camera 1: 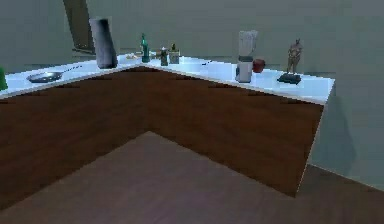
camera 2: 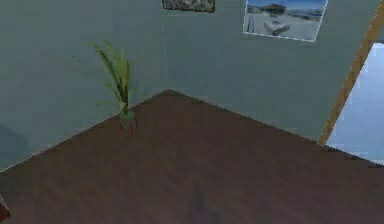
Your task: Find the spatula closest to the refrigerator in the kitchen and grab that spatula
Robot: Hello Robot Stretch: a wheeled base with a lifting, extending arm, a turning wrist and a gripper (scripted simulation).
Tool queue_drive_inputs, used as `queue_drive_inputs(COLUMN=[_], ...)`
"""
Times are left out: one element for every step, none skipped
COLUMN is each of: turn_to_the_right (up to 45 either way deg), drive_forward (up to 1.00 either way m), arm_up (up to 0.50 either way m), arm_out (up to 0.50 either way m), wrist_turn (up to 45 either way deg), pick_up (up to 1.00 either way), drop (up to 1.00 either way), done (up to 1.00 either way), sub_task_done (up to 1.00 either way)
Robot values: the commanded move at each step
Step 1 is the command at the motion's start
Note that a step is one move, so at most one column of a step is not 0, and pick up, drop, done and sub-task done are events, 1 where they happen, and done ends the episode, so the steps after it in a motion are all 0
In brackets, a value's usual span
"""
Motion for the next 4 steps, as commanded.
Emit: queue_drive_inputs(turn_to_the_right=[0.0, 3.0, 0.0, -45.0], drive_forward=[1.0, 0.0, 0.2, 0.0], arm_up=[0.0, 0.0, 0.0, 0.0], arm_out=[0.0, 0.0, 0.0, 0.0], wrist_turn=[0.0, 0.0, 0.0, 0.0], pick_up=[0.0, 0.0, 0.0, 0.0], drop=[0.0, 0.0, 0.0, 0.0], done=[0.0, 0.0, 0.0, 0.0], sub_task_done=[0.0, 0.0, 0.0, 0.0])
